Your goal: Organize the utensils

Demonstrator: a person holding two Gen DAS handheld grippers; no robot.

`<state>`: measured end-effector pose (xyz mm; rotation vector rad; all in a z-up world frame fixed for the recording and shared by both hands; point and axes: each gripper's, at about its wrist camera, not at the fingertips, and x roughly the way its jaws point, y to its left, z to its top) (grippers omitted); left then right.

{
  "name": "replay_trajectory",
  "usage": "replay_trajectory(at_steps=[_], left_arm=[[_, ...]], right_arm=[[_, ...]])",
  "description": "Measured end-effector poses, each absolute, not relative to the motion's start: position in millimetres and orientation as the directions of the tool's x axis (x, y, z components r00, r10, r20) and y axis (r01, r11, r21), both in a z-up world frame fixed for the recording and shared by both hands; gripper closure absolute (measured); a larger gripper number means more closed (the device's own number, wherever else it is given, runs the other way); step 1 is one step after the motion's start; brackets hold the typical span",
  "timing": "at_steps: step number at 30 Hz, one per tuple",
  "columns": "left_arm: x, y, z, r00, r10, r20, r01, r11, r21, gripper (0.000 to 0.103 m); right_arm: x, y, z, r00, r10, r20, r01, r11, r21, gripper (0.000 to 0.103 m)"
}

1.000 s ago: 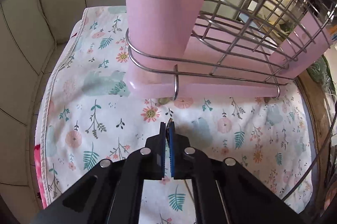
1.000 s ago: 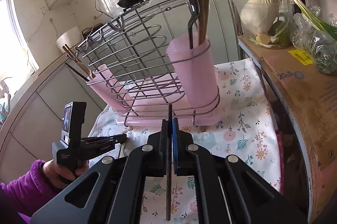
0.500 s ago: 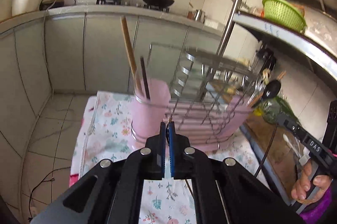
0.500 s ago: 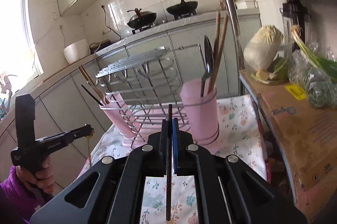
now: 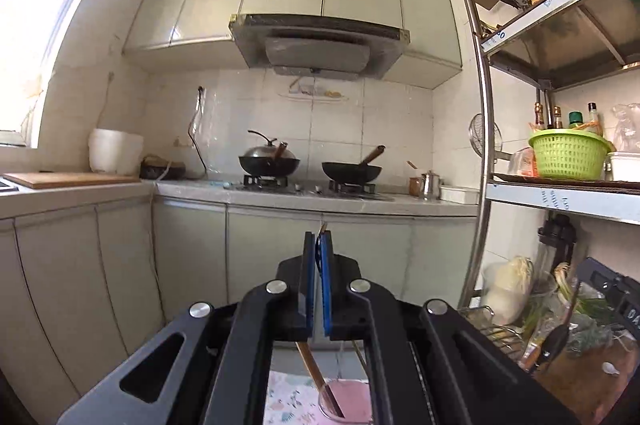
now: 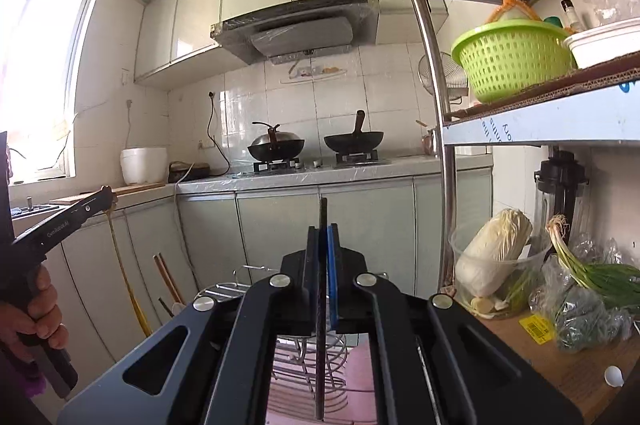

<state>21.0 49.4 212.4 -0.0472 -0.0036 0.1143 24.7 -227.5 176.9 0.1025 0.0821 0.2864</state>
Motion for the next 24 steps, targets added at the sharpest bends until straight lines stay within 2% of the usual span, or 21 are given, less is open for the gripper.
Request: replay_trajectory(at_steps=[5,11,19,24], left_arm=[[44.5,32.6,193.3,0.976,0.208,0.065,-0.211,0.976,0.057,0.101],[62.0,9.9,167.7,0.970,0.213,0.118,-0.230,0.959,0.166,0.101],[69.0,-3.6,133.9,0.981,0.169,0.097,-0.188,0.952,0.244,0.101],[71.1,-5.6,122.7,0.985,0.157,0.077,-0.172,0.952,0.252,0.101]], right_arm=[[32.0,-228.3,181.1,0.959,0.279,-0.051,-0.272,0.956,0.112,0.099],[37.8,-229.9,184.8,0.964,0.262,-0.042,-0.256,0.961,0.103,0.099],[45.6,-229.3,191.2,0.973,0.232,-0.006,-0.230,0.969,0.087,0.099],[55.8,-220.1,189.3,0.981,0.196,0.013,-0.196,0.980,0.018,0.099]])
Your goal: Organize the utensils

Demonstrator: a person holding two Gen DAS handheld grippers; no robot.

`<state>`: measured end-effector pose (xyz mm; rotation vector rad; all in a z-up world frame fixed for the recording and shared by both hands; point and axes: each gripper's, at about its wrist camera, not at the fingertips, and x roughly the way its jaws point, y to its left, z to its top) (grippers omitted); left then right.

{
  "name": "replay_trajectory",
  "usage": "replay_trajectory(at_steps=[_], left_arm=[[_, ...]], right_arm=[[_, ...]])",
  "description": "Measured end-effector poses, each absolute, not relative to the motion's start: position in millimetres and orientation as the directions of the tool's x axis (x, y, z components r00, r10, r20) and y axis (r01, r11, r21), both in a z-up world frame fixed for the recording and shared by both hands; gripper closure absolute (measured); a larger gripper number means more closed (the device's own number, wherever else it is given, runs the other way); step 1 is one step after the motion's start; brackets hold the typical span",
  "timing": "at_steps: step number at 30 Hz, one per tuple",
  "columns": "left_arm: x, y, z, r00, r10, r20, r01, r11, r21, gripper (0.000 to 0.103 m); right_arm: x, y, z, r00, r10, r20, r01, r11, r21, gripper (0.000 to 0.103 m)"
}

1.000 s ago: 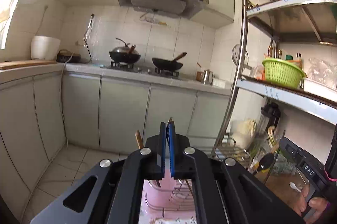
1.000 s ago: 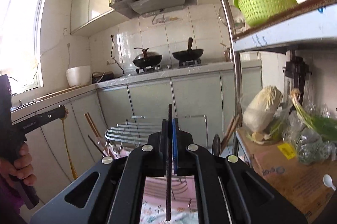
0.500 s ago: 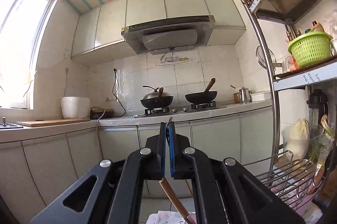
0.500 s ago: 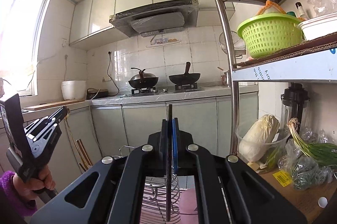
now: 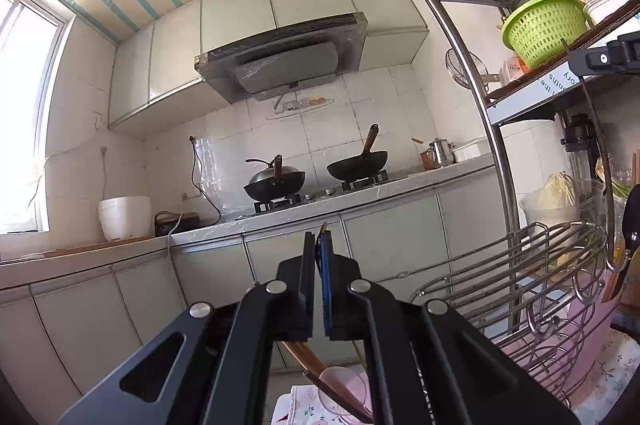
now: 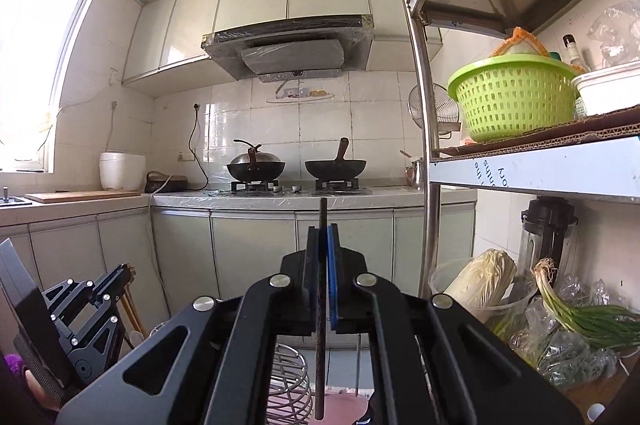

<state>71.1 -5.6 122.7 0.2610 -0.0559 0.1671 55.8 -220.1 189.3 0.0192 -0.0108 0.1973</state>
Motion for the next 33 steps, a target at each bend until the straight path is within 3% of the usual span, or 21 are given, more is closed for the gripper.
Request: replay_trajectory(at_steps=[13,33], left_arm=[[74.1,-2.1,110.4,0.988,0.150,0.035,-0.154,0.954,0.257,0.100],[71.7,-1.5,85.9,0.983,0.076,-0.168,-0.036,0.972,0.233,0.100]], right_arm=[[65.9,-199.5,150.0,0.976,0.199,-0.084,-0.205,0.976,-0.072,0.099],[63.9,-210.4,93.8,0.928,0.205,-0.310,-0.202,0.978,0.044,0.099]])
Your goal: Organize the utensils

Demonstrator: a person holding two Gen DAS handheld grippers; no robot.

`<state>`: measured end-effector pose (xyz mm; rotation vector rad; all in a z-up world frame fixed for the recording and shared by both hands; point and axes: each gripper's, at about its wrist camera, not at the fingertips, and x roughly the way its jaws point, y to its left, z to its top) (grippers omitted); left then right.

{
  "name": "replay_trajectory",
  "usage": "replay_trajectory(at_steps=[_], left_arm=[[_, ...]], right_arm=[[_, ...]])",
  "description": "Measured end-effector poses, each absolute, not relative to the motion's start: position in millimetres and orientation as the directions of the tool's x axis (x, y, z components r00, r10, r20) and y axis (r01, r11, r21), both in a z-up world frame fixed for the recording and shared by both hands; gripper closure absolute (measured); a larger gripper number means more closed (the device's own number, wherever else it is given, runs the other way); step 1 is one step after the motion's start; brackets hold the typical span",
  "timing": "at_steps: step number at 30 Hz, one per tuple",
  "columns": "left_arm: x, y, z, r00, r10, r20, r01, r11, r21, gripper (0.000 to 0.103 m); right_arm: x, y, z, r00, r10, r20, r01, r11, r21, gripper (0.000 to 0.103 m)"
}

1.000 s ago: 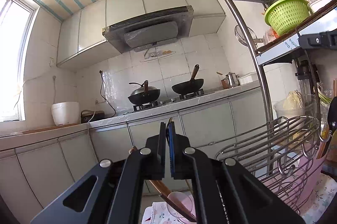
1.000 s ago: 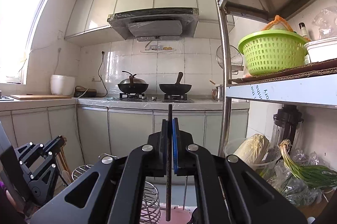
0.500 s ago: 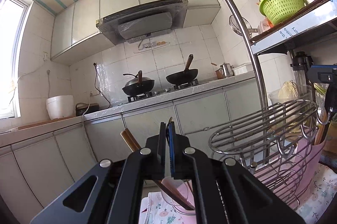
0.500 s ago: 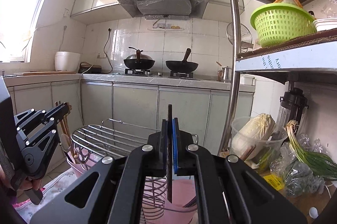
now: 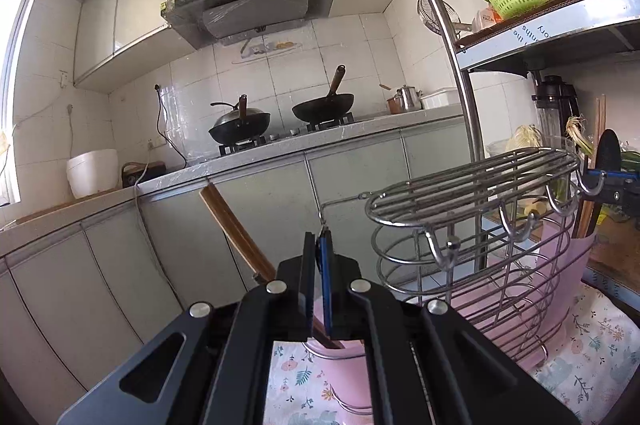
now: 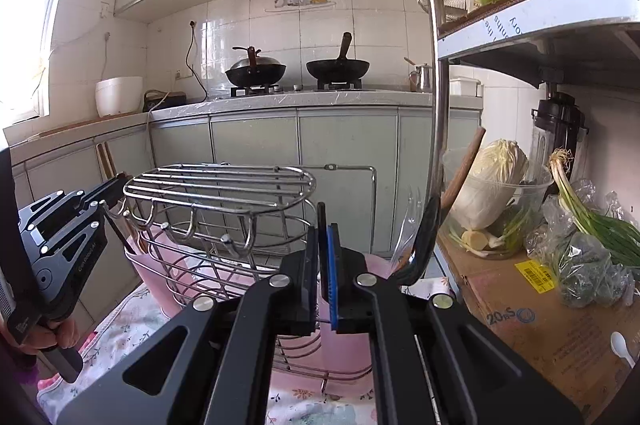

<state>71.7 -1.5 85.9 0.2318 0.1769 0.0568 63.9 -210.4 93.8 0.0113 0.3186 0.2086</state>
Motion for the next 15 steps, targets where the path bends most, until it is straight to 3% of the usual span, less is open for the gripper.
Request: replay_trajectory(at_steps=[15], left_arm=[[74.3,11.3,85.0,0.949,0.022,-0.314,0.014,0.994,0.113,0.098]], right_arm=[[70.1,-214.7,90.7,0.907,0.209,-0.366,-0.193,0.978,0.079,0.098]])
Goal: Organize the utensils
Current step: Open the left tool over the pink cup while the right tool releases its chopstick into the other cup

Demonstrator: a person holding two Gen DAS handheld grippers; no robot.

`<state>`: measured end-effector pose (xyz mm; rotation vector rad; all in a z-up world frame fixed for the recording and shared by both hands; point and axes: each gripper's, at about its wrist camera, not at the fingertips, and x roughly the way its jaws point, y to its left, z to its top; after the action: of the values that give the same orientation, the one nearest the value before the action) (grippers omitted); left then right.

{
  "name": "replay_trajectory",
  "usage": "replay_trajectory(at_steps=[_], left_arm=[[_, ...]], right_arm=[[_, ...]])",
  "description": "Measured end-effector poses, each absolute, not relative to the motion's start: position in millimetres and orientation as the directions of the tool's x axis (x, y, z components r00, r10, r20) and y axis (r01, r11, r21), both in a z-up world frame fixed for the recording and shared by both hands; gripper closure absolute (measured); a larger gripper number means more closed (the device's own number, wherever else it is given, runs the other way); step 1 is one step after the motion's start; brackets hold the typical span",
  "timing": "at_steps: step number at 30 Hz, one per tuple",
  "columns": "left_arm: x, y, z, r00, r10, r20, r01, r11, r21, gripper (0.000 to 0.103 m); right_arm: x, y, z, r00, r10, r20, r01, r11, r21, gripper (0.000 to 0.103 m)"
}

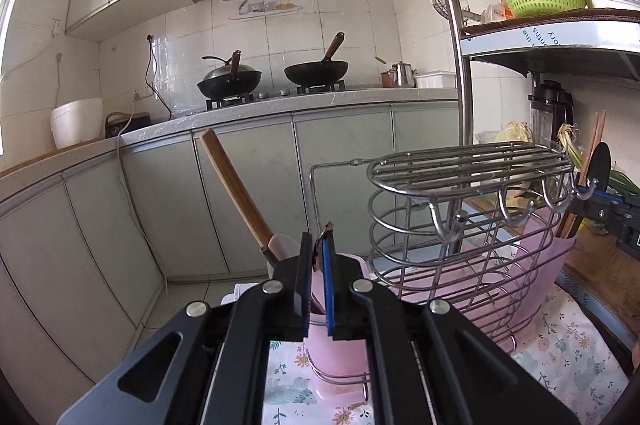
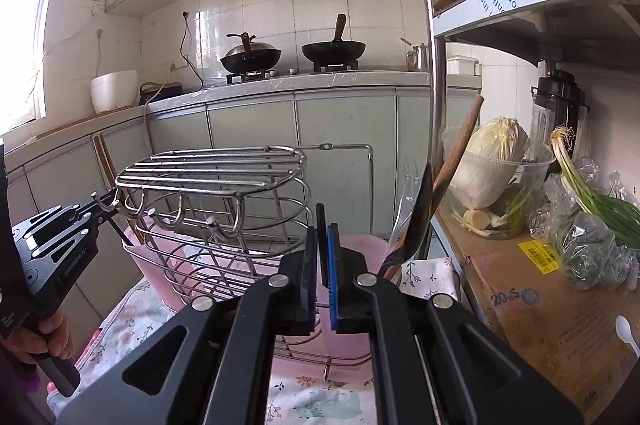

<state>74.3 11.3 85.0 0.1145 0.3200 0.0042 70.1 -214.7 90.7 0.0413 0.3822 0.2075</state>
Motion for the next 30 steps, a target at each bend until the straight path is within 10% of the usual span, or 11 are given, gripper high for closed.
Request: replay_trajectory(at_steps=[17,21,30], left_arm=[[71.0,5.5,93.8,0.934,-0.017,-0.356,0.047,0.996,0.077,0.067],[69.7,4.7,97.4,0.931,-0.025,-0.363,0.050,0.997,0.060,0.064],[62.0,2.9,102.1,0.924,-0.040,-0.380,0.058,0.998,0.036,0.059]], right_arm=[[70.1,-216.1,96.3,0.896,0.199,-0.397,-0.180,0.980,0.085,0.097],[65.6,-215.2,98.0,0.897,0.209,-0.390,-0.188,0.978,0.092,0.068],[55.9,-214.6,101.2,0.901,0.213,-0.379,-0.191,0.977,0.093,0.065]])
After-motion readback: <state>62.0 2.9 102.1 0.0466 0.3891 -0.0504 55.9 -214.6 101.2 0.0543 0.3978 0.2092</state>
